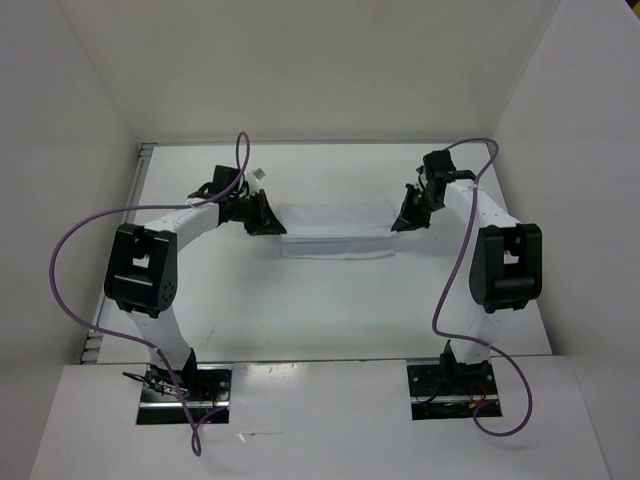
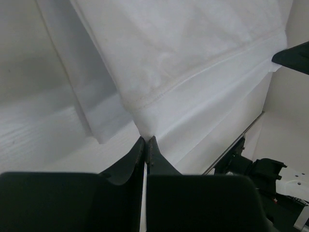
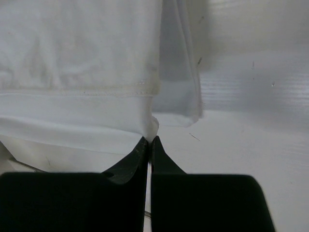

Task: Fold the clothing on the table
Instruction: Fold the skirt

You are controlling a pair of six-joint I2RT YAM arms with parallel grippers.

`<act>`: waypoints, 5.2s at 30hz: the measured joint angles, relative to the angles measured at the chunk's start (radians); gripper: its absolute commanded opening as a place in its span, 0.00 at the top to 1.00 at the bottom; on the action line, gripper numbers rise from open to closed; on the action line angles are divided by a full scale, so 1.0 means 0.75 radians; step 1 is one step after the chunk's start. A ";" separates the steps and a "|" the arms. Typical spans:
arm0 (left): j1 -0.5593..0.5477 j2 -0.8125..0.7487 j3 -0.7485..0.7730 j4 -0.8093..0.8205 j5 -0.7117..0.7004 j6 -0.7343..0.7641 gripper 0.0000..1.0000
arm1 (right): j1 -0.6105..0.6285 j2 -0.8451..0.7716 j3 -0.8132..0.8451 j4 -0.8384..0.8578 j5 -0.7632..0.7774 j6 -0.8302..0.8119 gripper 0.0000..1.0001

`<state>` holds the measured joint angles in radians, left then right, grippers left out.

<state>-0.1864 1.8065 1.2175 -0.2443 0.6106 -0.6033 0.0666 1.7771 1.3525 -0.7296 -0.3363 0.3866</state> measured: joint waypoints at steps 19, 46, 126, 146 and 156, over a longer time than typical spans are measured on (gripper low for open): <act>-0.122 0.025 -0.150 -0.006 -0.122 0.022 0.96 | 0.075 0.117 -0.038 -0.091 0.246 0.007 0.99; -0.120 -0.011 -0.004 -0.080 -0.263 0.004 0.37 | 0.124 0.002 0.041 -0.155 0.478 0.022 0.52; -0.028 0.328 0.240 -0.013 -0.528 0.133 0.93 | 0.130 0.319 0.018 0.258 0.071 0.053 0.83; -0.063 -0.045 0.281 0.000 -0.212 0.136 1.00 | 0.129 0.321 -0.069 0.400 -0.110 0.128 1.00; -0.175 0.453 0.422 0.046 0.078 0.074 1.00 | 0.130 0.314 -0.069 0.384 -0.100 0.123 1.00</act>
<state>-0.3180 2.1460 1.5337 -0.2100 0.6693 -0.5480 0.1642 2.0125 1.3010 -0.4419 -0.4110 0.4786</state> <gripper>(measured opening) 0.000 0.041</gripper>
